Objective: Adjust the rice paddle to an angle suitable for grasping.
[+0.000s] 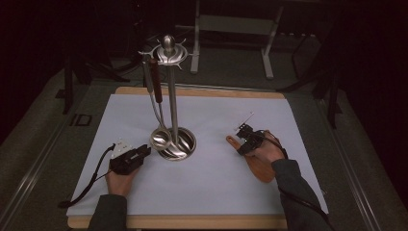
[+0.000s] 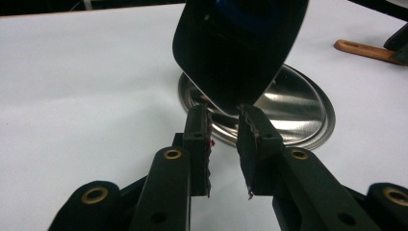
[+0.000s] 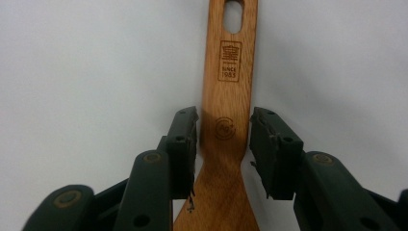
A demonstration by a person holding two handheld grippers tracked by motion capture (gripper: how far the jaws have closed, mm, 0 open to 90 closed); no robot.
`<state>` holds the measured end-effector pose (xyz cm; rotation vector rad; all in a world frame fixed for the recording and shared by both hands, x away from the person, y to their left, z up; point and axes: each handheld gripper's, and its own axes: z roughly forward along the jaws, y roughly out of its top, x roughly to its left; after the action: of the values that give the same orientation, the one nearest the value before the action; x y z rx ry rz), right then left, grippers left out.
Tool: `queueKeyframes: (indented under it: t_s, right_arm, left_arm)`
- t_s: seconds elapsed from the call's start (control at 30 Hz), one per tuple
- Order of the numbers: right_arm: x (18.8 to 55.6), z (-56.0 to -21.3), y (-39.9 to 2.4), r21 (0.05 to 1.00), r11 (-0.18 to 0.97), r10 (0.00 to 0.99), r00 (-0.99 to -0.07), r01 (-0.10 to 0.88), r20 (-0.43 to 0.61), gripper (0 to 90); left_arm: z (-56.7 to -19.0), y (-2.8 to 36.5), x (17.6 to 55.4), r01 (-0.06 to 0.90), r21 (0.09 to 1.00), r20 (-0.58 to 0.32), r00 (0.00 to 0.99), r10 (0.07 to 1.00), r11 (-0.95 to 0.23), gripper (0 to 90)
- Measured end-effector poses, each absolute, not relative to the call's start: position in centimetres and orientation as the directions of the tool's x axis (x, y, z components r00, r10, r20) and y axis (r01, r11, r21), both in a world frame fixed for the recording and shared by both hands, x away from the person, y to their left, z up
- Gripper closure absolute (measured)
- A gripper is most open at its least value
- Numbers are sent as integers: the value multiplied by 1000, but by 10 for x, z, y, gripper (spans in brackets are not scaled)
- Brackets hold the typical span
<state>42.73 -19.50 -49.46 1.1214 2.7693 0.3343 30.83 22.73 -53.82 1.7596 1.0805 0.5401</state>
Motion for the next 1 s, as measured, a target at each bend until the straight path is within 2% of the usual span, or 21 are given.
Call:
queueKeyframes:
  t_s: [0.2, 0.43, 1.0]
  right_arm:
    - [437, -497, -194, 179, 705, 697, -717, 686, 4, 634]
    - [441, -496, -181, 88, 727, 686, -727, 681, -34, 664]
    - [427, -488, -180, 154, 737, 669, -743, 658, -28, 664]
  left_arm:
    - [-538, 227, 309, 429, 892, -111, 509, 854, -139, 744]
    - [-538, 227, 309, 428, 893, -110, 512, 852, -142, 744]
    - [-538, 228, 309, 433, 890, -114, 511, 852, -140, 743]
